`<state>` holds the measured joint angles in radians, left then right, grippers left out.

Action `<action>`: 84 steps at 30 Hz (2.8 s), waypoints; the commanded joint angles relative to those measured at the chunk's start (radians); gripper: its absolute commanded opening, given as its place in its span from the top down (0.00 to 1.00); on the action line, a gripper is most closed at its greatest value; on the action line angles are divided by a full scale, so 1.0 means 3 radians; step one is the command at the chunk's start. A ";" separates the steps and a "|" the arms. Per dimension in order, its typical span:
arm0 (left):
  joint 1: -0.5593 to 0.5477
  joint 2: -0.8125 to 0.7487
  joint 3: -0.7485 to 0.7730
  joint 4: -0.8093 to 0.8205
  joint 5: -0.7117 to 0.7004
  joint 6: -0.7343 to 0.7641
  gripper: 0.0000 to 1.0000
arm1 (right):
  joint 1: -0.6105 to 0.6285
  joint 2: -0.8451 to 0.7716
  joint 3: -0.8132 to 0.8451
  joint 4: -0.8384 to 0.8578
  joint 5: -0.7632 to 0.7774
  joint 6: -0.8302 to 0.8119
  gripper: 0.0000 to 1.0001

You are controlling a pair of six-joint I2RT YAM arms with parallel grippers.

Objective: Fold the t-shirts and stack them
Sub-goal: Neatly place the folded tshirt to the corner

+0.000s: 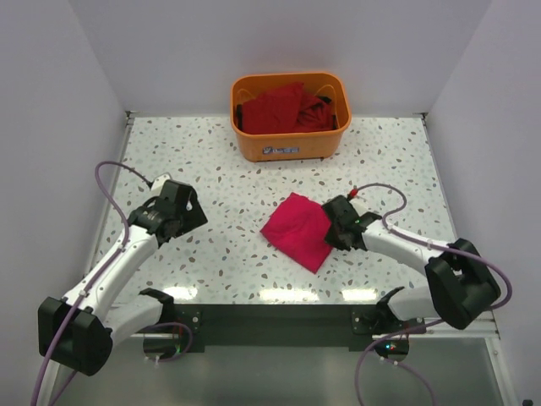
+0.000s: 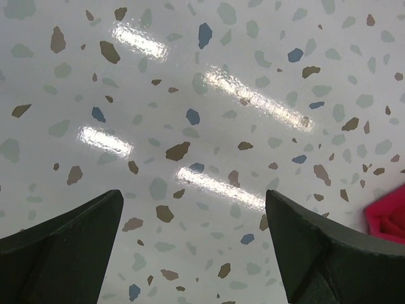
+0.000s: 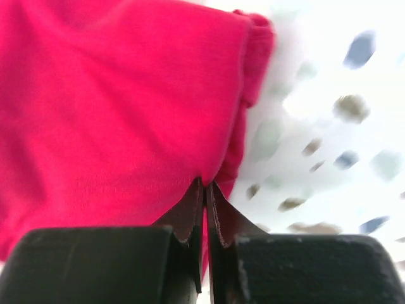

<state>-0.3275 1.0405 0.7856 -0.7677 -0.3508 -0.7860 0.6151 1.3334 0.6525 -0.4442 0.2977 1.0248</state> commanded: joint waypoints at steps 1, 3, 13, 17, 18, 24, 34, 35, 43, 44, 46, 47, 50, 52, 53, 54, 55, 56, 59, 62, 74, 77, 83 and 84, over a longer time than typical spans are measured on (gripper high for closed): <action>0.0033 0.0034 0.0208 0.0059 -0.0119 0.0114 0.00 | -0.0327 0.0223 0.0294 -0.0181 0.0056 -0.0826 1.00; 0.0033 0.0034 0.0224 0.0059 -0.0150 0.0125 0.00 | -0.0607 0.0550 0.0493 -0.0288 -0.0097 -0.1281 1.00; 0.0043 0.0136 0.0306 0.0145 -0.0232 0.0304 0.00 | -0.1656 0.1884 0.2061 -0.0835 0.0060 -0.2985 1.00; 0.0059 0.0335 0.0383 0.0161 -0.0303 0.0299 0.00 | -0.1948 0.2325 0.2748 -0.1060 0.0168 -0.3048 1.00; 0.0064 0.0377 0.0403 0.0166 -0.0334 0.0283 0.00 | -0.2044 0.2401 0.2871 -0.1081 0.0194 -0.3028 1.00; 0.0105 0.0719 0.0582 0.0202 -0.0370 0.0294 0.00 | -0.2306 0.3015 0.3806 -0.1418 0.0648 -0.2982 1.00; 0.0192 0.1174 0.0863 0.0238 -0.0293 0.0319 0.00 | -0.2546 0.3322 0.4425 -0.1490 0.0762 -0.2429 1.00; 0.0192 0.1190 0.0868 0.0238 -0.0293 0.0329 0.00 | -0.2551 0.3353 0.4477 -0.1480 0.0741 -0.2455 1.00; 0.0222 0.1052 0.0838 0.0192 -0.0283 0.0335 0.00 | -0.2546 0.3334 0.4698 -0.1674 0.0588 -0.2363 0.71; 0.0222 0.1032 0.0833 0.0197 -0.0278 0.0334 0.00 | -0.2536 0.3236 0.4616 -0.1629 0.0567 -0.2343 0.68; 0.0228 0.0960 0.0812 0.0192 -0.0242 0.0340 0.00 | -0.2536 0.2880 0.4366 -0.1485 0.0542 -0.2261 0.59; 0.0228 0.0929 0.0802 0.0187 -0.0232 0.0335 0.00 | -0.2536 0.2776 0.4299 -0.1450 0.0486 -0.2240 0.54; 0.0227 0.0802 0.0741 0.0197 -0.0176 0.0329 0.00 | -0.2516 0.2301 0.4038 -0.1322 0.0302 -0.2275 0.36; 0.0228 0.0695 0.0674 0.0197 -0.0165 0.0314 0.00 | -0.2480 0.2111 0.3752 -0.1169 0.0225 -0.2383 0.22; 0.0228 0.0659 0.0654 0.0207 -0.0160 0.0314 0.00 | -0.2465 0.1928 0.3523 -0.1097 0.0098 -0.2429 0.15; 0.0228 0.0628 0.0618 0.0197 -0.0155 0.0319 0.00 | -0.2449 0.1855 0.3415 -0.0995 0.0000 -0.2536 0.10; 0.0228 0.0577 0.0603 0.0207 -0.0155 0.0319 0.00 | -0.2399 0.1774 0.3307 -0.0949 -0.0122 -0.2623 0.02; 0.0228 0.0551 0.0592 0.0207 -0.0155 0.0319 0.00 | -0.2363 0.1667 0.3205 -0.0892 -0.0224 -0.2694 0.02; 0.0228 0.0510 0.0567 0.0192 -0.0165 0.0319 0.00 | -0.2169 0.1599 0.2867 -0.0683 -0.0516 -0.2945 0.01; 0.0228 0.0505 0.0567 0.0192 -0.0155 0.0329 0.00 | -0.1990 0.1665 0.2668 -0.0468 -0.0696 -0.3099 0.01; 0.0233 0.0581 0.0592 0.0181 -0.0221 0.0324 0.00 | -0.2045 0.2662 0.3080 -0.0299 -0.0297 -0.2839 0.02; 0.0243 0.0638 0.0623 0.0161 -0.0257 0.0324 0.00 | -0.2183 0.2872 0.3295 -0.0248 -0.0282 -0.2869 0.03; 0.0258 0.0770 0.0699 0.0130 -0.0273 0.0314 0.00 | -0.2229 0.3275 0.3826 -0.0354 -0.0312 -0.2945 0.03; 0.0258 0.0801 0.0715 0.0135 -0.0273 0.0314 0.00 | -0.2240 0.3317 0.3904 -0.0406 -0.0267 -0.2941 0.03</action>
<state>-0.2596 1.2655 0.9573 -0.7269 -0.4076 -0.7097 -0.0490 2.2440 1.7653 -0.5480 0.1848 0.1612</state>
